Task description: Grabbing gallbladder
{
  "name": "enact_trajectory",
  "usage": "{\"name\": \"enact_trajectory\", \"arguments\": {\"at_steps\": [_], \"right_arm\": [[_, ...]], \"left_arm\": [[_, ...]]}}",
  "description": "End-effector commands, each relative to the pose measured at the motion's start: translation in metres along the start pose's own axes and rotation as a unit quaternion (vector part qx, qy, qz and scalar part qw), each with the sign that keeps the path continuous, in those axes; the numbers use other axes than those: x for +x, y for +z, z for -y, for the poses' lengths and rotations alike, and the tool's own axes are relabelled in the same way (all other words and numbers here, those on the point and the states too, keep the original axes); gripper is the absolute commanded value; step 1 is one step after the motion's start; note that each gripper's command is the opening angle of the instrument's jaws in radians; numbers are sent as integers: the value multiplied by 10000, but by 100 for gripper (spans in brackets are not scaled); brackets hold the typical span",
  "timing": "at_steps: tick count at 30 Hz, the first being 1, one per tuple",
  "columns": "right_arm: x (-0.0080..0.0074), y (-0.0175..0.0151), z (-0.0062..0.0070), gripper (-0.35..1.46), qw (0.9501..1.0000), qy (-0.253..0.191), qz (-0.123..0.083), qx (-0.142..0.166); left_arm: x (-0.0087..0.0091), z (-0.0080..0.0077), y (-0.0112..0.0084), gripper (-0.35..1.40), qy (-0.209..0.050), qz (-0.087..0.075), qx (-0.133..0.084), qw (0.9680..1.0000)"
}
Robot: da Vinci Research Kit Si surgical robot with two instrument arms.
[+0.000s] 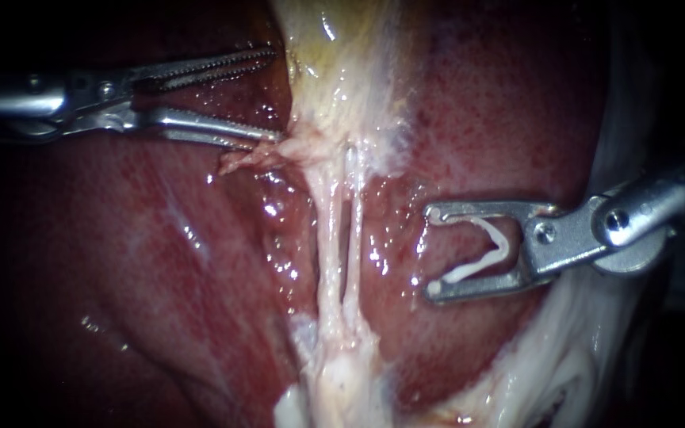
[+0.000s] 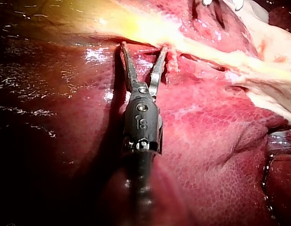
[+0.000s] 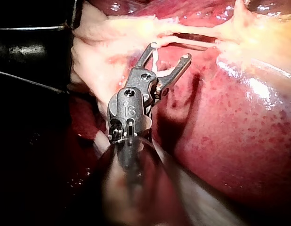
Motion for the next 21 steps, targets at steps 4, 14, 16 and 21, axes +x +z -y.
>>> {"name": "enact_trajectory", "arguments": {"at_steps": [4, 14, 16, 21], "right_arm": [[0, 0, 0, 48, 10000, 0, 0, 0], [-1, -2, 1, 48, 10000, -3, -1, 5], [-1, -2, 1, 48, 10000, -3, -1, 5], [-1, -2, 1, 48, 10000, -3, -1, 5]], "left_arm": [[0, 0, -1, 61, -2, -1, -2, 10000], [0, -2, -17, 76, 1, -6, -42, 10000], [1, -6, -24, 79, 3, -7, -56, 10000], [3, -19, -43, 84, 14, -13, -93, 10000]]}}
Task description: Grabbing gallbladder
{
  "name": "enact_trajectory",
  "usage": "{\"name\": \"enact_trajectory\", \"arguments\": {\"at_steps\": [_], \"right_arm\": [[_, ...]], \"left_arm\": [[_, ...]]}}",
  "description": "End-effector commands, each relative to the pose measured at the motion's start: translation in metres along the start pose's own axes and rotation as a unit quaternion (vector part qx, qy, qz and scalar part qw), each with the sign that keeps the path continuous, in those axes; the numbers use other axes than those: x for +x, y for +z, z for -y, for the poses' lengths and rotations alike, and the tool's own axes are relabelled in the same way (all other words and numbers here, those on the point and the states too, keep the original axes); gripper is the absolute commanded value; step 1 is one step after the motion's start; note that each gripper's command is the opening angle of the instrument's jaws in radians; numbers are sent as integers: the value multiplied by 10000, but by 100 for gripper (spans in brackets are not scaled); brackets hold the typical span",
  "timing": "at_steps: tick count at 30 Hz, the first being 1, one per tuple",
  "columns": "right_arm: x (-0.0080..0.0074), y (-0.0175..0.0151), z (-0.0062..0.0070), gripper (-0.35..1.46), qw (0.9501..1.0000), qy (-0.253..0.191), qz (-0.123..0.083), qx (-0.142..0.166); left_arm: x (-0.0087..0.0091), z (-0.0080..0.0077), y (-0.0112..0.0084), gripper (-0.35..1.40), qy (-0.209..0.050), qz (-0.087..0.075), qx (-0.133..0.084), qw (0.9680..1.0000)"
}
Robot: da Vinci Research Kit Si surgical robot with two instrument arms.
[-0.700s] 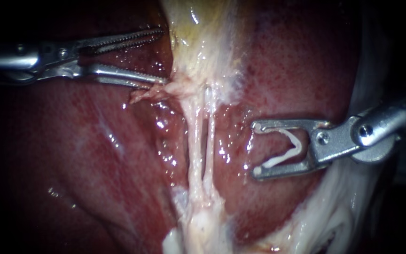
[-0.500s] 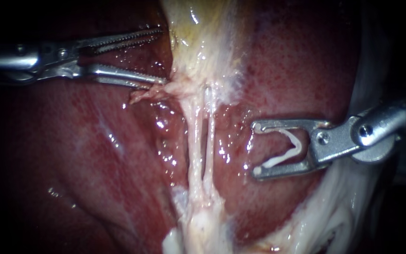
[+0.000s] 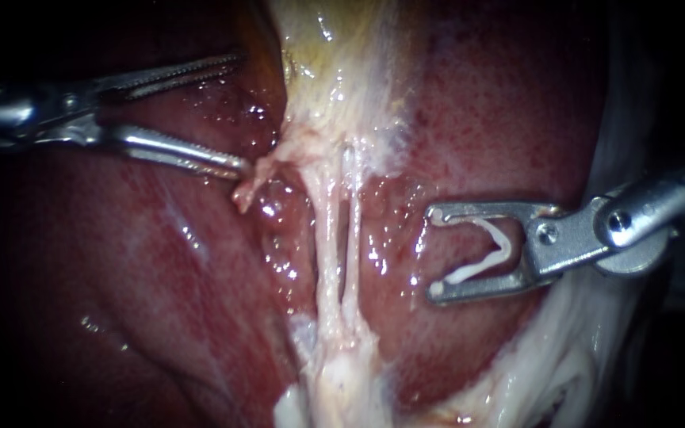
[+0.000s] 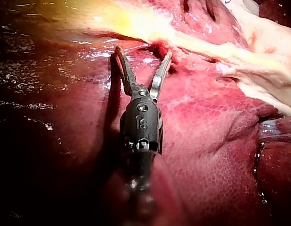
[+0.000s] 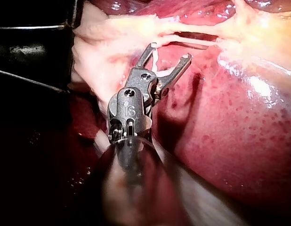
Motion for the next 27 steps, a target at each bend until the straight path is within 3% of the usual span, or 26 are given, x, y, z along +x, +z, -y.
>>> {"name": "enact_trajectory", "arguments": {"at_steps": [1, 6, 13, 17, 21, 27], "right_arm": [[0, 0, 0, 48, 10000, 0, 0, 0], [0, 0, 0, 48, 10000, 30, 2, -1], [0, 1, 0, 48, 10000, 31, 2, -2], [0, 1, 0, 48, 10000, 31, 2, -2], [0, 1, 0, 48, 10000, 31, 2, -2], [1, 1, 0, 48, 10000, 31, 2, -2]], "left_arm": [[1, -4, -3, 84, 2, -7, -1, 10000], [12, -27, -10, 84, 5, -17, -58, 10000], [28, -53, 7, 84, 44, -38, -156, 9999], [28, -50, 22, 84, 84, -40, -156, 9998], [23, -36, 34, 84, 98, -46, -180, 9998], [12, -29, 40, 79, 131, -36, -196, 9997]]}}
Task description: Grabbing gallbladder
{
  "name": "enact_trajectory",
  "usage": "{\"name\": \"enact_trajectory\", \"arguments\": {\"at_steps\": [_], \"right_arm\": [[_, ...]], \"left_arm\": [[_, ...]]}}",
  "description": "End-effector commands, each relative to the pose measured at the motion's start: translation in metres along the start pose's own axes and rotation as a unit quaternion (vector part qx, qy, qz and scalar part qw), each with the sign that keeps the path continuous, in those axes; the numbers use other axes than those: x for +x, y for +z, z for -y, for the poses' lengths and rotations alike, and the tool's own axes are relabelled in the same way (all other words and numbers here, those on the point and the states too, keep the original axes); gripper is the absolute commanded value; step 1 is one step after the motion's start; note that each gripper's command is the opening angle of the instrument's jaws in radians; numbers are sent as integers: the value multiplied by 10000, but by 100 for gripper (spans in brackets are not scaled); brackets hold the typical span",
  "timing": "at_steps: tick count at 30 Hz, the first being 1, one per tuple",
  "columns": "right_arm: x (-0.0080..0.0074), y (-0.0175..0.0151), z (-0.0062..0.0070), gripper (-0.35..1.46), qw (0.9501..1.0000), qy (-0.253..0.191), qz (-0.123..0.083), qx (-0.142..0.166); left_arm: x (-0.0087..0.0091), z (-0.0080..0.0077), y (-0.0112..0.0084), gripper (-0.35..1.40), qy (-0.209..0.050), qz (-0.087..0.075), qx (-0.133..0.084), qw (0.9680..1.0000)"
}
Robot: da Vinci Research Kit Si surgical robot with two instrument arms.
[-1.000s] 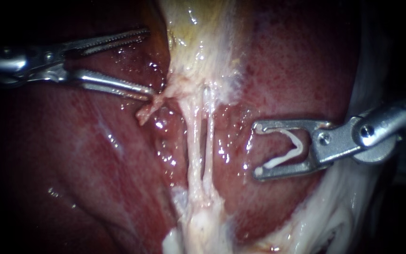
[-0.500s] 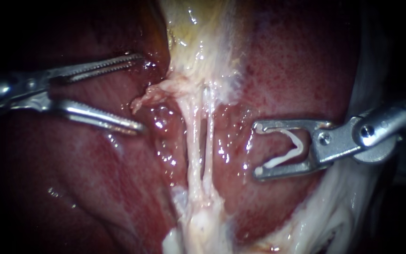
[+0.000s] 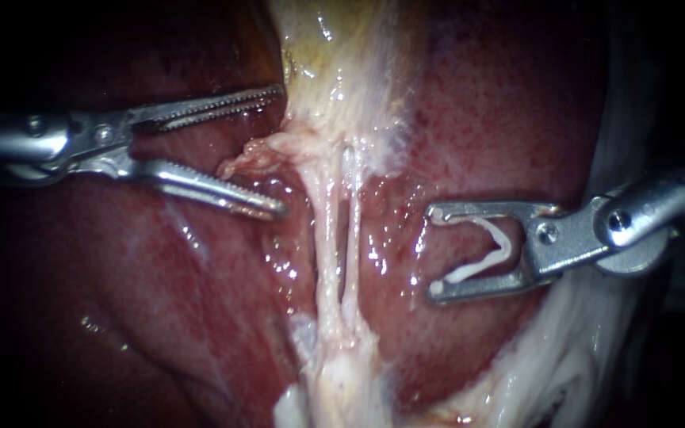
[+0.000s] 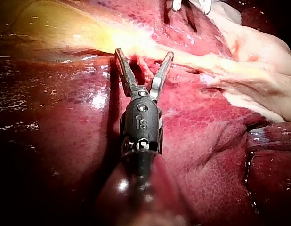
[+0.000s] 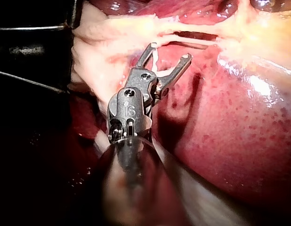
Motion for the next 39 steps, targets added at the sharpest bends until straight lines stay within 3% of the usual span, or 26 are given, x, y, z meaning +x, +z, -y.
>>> {"name": "enact_trajectory", "arguments": {"at_steps": [1, 8, 16, 20, 24, 28, 30, 34, 39], "right_arm": [[0, 0, 0, 48, 10000, 0, 1, 0], [0, 0, 0, 48, 10000, -1, 0, 1], [0, 0, 0, 48, 10000, -1, 0, 1], [0, 0, 0, 48, 10000, -1, 0, 1], [0, 0, 1, 48, 10000, -1, 0, 2], [0, -1, 1, 48, 10000, -1, 0, 2], [0, -1, 1, 48, 10000, -2, 0, 3], [0, -1, 2, 48, 10000, -2, 0, 4], [0, -2, 2, 48, 10000, -3, -1, 5]], "left_arm": [[-1, -1, 0, 77, 5, 15, 0, 10000], [-1, -5, -3, 57, 11, 43, -8, 10000], [-8, 5, -3, -15, 24, 197, 98, 9998], [-16, 18, -3, -32, 36, 288, 192, 9994], [-23, 27, -7, -35, 79, 401, 235, 9989], [-24, 24, -16, -35, -146, 558, 208, 9981], [-19, 18, -22, -35, -211, 664, 210, 9974], [0, 11, -33, -35, -286, 688, 131, 9971], [29, 17, -55, -35, -362, 684, 16, 9970]]}}
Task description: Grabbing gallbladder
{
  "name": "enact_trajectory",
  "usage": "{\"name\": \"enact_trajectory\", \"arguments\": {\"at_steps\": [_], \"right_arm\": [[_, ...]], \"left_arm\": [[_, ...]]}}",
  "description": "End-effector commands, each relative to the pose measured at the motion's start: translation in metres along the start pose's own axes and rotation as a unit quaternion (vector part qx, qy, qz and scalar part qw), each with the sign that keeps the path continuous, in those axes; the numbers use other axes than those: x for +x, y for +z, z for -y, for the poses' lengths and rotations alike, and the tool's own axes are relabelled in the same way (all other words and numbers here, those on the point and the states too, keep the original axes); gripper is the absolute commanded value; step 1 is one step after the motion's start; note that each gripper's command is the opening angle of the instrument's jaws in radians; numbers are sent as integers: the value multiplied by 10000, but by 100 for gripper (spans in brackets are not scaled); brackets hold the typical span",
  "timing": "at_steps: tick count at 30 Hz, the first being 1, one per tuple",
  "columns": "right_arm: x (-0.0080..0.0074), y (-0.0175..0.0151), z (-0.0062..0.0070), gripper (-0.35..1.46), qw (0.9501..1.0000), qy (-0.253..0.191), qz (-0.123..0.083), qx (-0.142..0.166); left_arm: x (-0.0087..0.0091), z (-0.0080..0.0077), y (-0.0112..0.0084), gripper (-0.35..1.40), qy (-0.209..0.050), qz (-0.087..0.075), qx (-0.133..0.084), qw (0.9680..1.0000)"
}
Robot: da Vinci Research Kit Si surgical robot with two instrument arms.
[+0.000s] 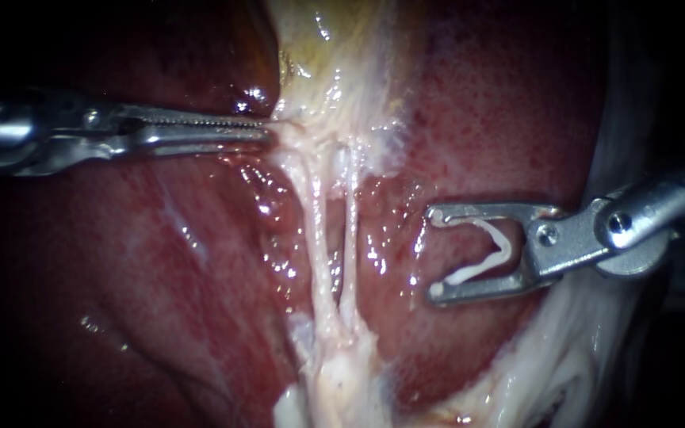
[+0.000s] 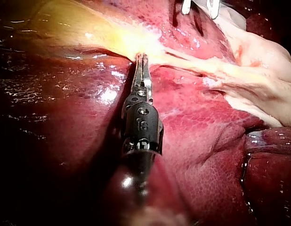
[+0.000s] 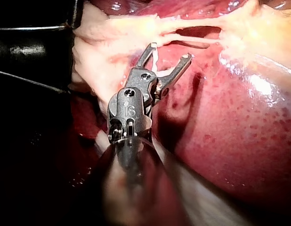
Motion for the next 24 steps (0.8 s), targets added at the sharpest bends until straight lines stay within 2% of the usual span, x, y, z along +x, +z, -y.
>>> {"name": "enact_trajectory", "arguments": {"at_steps": [1, 5, 12, 24], "right_arm": [[0, -1, 0, 48, 10000, 0, 0, 0], [0, -1, 0, 48, 10000, -1, 0, 1], [0, -1, 0, 48, 10000, -1, 0, 1], [0, -1, 0, 48, 10000, -1, 0, 1]], "left_arm": [[5, 3, -6, -35, -13, -11, -42, 10000], [19, 18, -29, -35, -102, -158, -13, 9998], [26, 31, -52, -35, -128, -222, 83, 9996], [26, 31, -51, -35, -136, -235, 95, 9996]]}}
